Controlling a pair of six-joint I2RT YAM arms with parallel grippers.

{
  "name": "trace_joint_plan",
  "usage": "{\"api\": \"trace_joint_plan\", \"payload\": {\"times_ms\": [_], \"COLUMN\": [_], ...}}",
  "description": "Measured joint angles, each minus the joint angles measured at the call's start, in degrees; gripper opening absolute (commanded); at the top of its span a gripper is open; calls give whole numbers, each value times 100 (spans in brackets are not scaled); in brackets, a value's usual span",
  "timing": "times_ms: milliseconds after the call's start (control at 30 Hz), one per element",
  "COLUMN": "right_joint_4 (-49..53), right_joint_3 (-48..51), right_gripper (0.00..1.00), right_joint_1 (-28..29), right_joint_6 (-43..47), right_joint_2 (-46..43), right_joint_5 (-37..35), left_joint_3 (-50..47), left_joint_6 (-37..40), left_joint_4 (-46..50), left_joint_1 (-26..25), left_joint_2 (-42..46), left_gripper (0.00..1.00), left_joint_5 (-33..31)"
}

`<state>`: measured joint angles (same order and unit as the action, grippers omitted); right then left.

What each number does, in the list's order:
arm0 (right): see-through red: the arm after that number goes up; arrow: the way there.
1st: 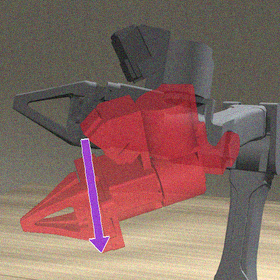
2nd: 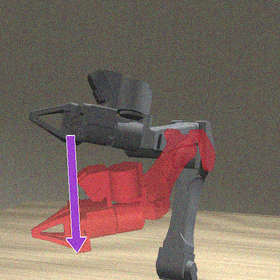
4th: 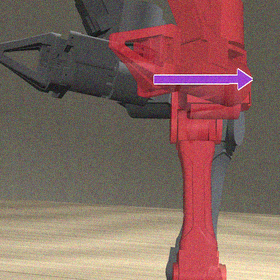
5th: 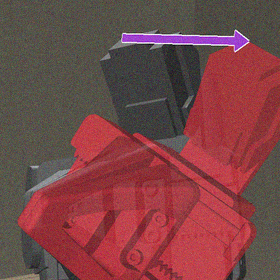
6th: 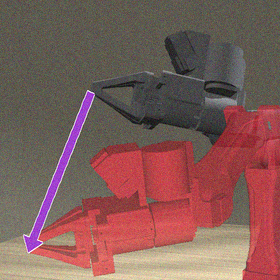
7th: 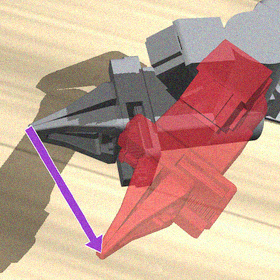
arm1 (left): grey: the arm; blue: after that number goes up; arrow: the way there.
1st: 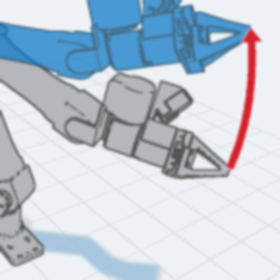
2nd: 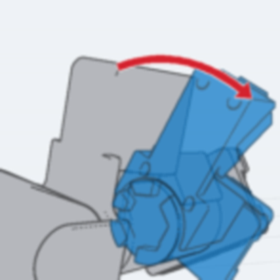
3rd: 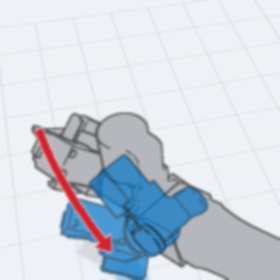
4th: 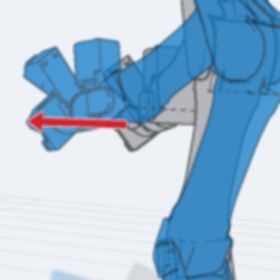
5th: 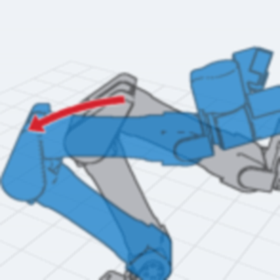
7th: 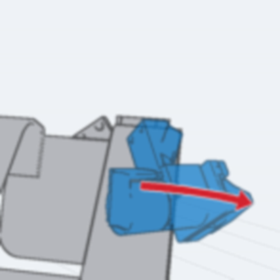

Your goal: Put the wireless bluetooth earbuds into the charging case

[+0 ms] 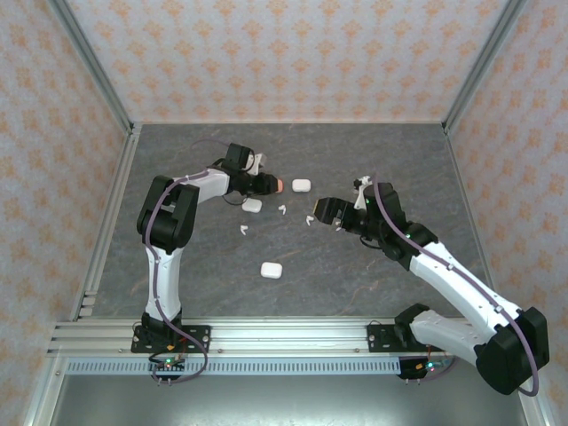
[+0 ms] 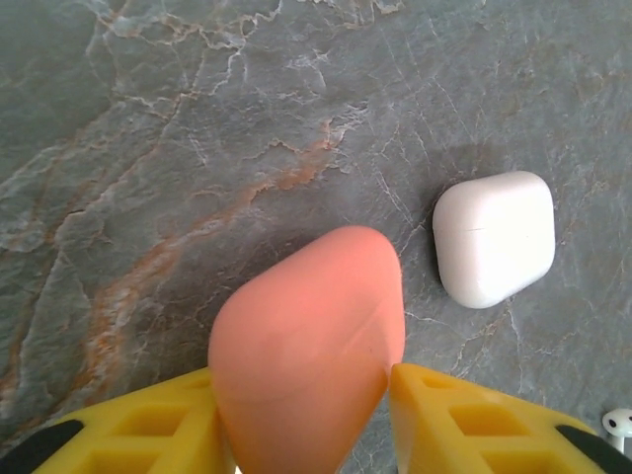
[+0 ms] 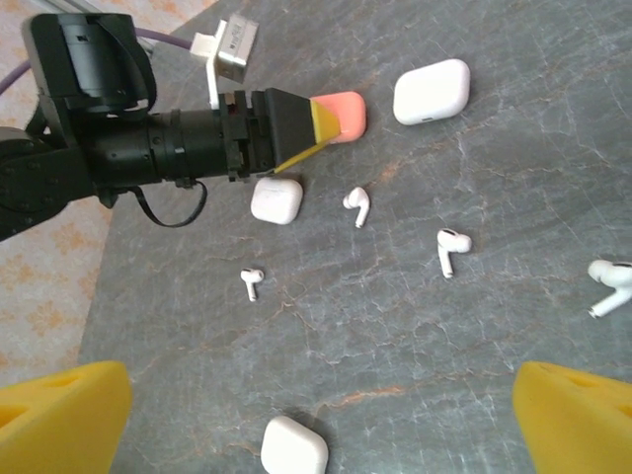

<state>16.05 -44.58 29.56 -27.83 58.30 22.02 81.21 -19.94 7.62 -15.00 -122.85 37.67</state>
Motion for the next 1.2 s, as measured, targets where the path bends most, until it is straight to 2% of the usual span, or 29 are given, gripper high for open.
{"api": "trace_joint_plan", "payload": {"times_ms": [200,333,433,600,700,833,1000,1200], "right_joint_4": [708,1246,1515,1847,1965,2124,2315,2376], "right_joint_3": [-258,-531,-645,-811,-962,-1451,-2046,-2531], "right_gripper": [99,96,96,96,95,95,95,95], "right_joint_1": [0,74,398,1287,1923,2564,3027,3268], "right_joint_6": [354,640,802,981,1123,1458,2055,2903], "right_joint_2": [-94,-85,-13,380,820,1858,2970,3842], "right_joint_5": [-229,-472,-728,-1158,-1357,-1478,-1464,-1388], "left_joint_3": [31,-74,-442,-1609,-2411,-3392,-4301,-4955], "left_joint_6": [151,208,203,35,-247,-632,-975,-1261], "left_joint_4": [267,264,160,-293,-570,-706,-706,-769], "left_joint_1": [33,81,94,175,365,763,1091,1738], "left_joint_2": [247,850,1650,3182,3873,4448,5191,5803], "left_gripper": [55,57,60,70,74,79,87,89], "left_joint_5": [-343,-424,-492,-592,-662,-699,-815,-817]}}
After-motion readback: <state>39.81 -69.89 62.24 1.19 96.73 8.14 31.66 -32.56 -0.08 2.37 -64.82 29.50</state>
